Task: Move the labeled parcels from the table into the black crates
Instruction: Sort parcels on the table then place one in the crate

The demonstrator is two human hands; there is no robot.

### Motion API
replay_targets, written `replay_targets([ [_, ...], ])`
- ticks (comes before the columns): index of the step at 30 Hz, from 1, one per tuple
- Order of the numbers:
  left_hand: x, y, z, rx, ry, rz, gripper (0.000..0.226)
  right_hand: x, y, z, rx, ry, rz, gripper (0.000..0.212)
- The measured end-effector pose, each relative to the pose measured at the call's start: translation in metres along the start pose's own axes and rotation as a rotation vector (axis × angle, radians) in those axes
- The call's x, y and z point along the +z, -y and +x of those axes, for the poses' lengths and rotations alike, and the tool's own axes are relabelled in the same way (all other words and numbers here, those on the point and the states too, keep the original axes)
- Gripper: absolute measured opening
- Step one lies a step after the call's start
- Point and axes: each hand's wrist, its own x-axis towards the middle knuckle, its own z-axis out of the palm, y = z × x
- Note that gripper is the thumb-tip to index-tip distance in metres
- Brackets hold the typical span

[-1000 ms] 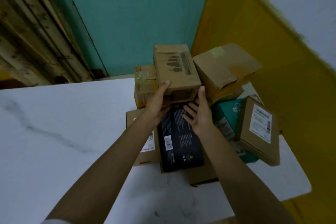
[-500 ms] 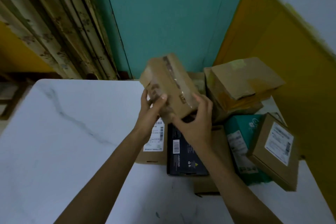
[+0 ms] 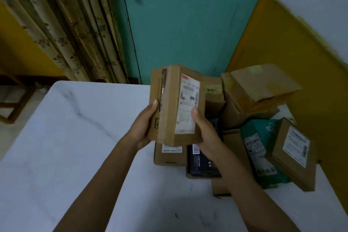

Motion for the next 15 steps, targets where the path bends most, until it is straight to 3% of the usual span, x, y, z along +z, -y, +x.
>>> replay_targets([
  [3, 0.001, -0.003, -0.003, 0.084, -0.01, 0.127, 0.048, -0.001, -0.006, -0.002, 0.029, 0.044, 0.035, 0.063],
  [8, 0.004, -0.006, -0.005, 0.269, -0.208, 0.354, 0.052, 0.009, -0.013, -0.006, -0.047, -0.064, 0.023, 0.065],
  [11, 0.005, -0.01, -0.01, 0.155, -0.051, 0.487, 0.07, 0.013, -0.012, -0.006, -0.117, -0.152, -0.054, 0.055],
  [15, 0.004, -0.006, -0.012, 0.058, -0.069, 0.491, 0.051, 0.011, -0.01, -0.006, -0.206, -0.179, -0.212, 0.044],
])
